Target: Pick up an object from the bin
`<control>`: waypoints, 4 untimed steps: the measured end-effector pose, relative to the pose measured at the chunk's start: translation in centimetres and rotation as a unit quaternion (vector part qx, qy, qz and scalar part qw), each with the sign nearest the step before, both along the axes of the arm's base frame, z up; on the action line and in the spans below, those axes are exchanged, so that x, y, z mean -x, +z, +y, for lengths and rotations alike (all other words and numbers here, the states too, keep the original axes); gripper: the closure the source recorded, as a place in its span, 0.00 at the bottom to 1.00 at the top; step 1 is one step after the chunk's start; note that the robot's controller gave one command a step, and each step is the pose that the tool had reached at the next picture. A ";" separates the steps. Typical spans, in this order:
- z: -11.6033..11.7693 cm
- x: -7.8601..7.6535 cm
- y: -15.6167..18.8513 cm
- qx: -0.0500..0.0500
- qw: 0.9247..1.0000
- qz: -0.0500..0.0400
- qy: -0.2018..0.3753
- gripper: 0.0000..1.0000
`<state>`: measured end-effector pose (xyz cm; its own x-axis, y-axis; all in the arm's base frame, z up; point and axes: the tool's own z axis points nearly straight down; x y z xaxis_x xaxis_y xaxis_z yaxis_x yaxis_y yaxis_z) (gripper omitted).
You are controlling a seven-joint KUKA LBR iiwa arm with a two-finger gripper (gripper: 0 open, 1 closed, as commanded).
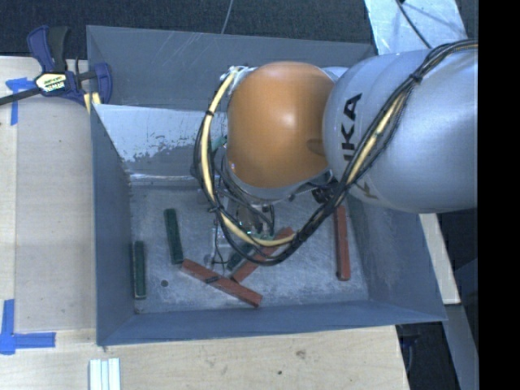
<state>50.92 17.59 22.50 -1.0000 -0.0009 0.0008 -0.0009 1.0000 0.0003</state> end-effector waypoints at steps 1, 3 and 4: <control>0.0 -0.1 0.1 0.000 1.000 -0.002 -0.001 0.00; -5.1 0.0 -7.5 0.001 0.998 0.001 0.065 0.00; -4.4 0.6 -13.0 0.000 0.989 -0.005 0.148 0.00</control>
Offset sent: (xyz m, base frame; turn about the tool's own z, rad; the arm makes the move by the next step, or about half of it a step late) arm 0.0402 -0.0719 -0.1154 0.0259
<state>50.34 13.15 9.55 -0.9561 -0.2929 -0.0082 -0.2929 0.9561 -0.0009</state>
